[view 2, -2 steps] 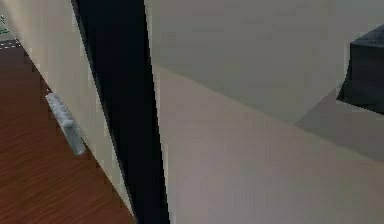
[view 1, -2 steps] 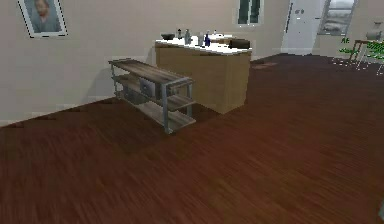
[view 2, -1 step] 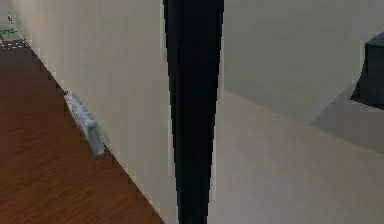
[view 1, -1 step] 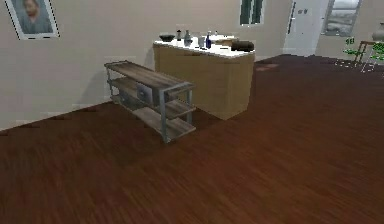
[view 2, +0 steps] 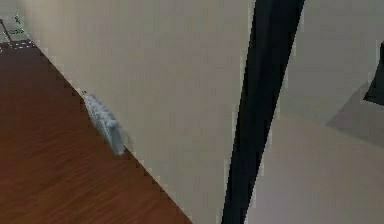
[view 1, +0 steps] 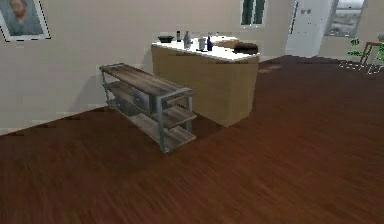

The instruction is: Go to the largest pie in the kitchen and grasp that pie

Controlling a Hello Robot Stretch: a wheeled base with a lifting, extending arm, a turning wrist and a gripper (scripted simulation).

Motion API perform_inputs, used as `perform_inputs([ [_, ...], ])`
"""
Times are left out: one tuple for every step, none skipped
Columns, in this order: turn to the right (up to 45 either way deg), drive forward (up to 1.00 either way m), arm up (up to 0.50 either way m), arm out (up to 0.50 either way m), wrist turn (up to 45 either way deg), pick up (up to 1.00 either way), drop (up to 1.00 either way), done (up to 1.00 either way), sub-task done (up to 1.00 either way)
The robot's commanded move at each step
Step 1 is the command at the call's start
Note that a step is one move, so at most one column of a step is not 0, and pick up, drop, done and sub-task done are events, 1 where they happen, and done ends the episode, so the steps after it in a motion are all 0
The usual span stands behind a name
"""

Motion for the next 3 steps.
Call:
perform_inputs([
  [6.0, 0.00, 0.00, 0.00, 0.0, 0.00, 0.00, 0.00, 0.00],
  [0.0, 1.00, 0.00, 0.00, 0.0, 0.00, 0.00, 0.00, 0.00],
  [3.0, 0.00, 0.00, 0.00, 0.0, 0.00, 0.00, 0.00, 0.00],
])
